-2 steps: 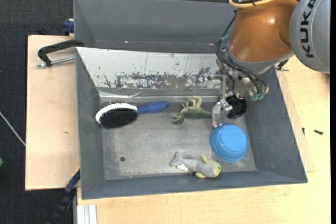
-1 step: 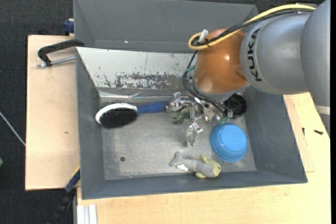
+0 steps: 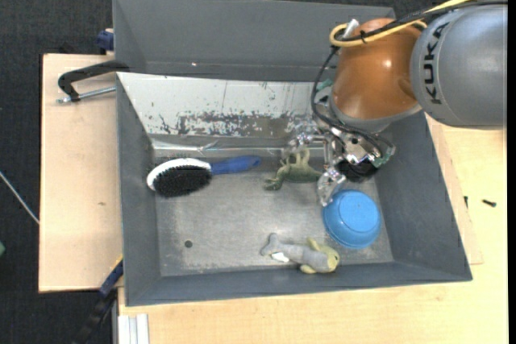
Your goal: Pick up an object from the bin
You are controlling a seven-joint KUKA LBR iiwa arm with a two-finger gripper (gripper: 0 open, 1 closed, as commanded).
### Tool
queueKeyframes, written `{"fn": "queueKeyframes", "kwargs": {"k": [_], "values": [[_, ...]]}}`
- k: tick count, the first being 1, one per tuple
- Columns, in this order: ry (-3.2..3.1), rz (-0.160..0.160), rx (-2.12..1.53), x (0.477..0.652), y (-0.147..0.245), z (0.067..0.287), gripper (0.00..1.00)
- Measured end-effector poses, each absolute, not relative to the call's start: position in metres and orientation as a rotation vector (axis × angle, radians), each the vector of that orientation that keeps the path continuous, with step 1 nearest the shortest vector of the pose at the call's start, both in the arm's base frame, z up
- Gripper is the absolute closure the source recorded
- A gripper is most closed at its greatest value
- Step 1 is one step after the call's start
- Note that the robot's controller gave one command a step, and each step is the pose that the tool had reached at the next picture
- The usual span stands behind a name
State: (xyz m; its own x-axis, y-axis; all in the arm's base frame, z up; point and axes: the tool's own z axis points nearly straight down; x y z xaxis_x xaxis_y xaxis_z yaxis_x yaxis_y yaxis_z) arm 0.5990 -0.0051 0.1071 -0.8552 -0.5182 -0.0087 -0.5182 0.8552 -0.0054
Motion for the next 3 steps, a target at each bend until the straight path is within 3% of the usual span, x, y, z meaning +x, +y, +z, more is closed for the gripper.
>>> {"fn": "queueKeyframes", "kwargs": {"k": [1,2,3], "values": [[2.918,-0.002,-1.148,0.602,0.022,0.073,0.00],[2.908,0.000,-1.143,0.604,0.024,0.075,1.00],[2.892,-0.007,-1.189,0.599,0.000,0.261,1.00]]}}
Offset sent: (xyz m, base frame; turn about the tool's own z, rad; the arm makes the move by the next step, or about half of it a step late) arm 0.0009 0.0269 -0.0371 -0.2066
